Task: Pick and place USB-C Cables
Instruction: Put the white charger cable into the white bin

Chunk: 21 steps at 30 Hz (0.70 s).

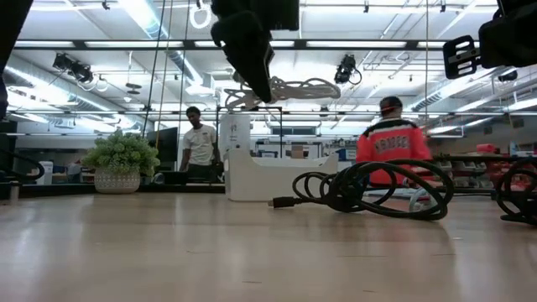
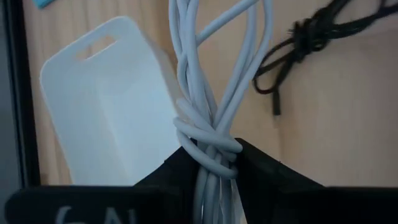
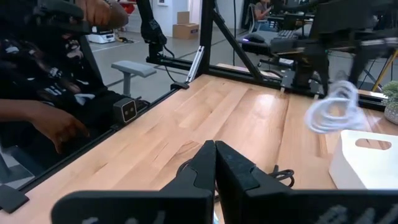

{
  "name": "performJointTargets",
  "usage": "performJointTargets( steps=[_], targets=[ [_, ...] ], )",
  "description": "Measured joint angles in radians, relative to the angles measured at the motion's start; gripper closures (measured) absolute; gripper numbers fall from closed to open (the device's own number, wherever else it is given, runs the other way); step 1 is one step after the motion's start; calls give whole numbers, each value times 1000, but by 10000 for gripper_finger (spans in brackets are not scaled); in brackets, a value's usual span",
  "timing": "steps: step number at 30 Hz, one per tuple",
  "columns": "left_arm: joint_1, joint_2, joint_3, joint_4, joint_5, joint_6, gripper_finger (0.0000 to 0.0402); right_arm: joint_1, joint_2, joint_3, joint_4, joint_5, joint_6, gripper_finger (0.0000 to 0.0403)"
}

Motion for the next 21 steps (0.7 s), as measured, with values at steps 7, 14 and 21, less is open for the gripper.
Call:
performJointTargets(
  steps=[7,14,21],
  targets=[
    [109,1,0,32,87,-6,303,0,0,0,3,0,0,387],
    [218,4,0,102,178,-71,303,0,0,0,3,0,0,387],
    [285,4,-9,153,183,-128,303,0,0,0,3,0,0,387]
  ],
)
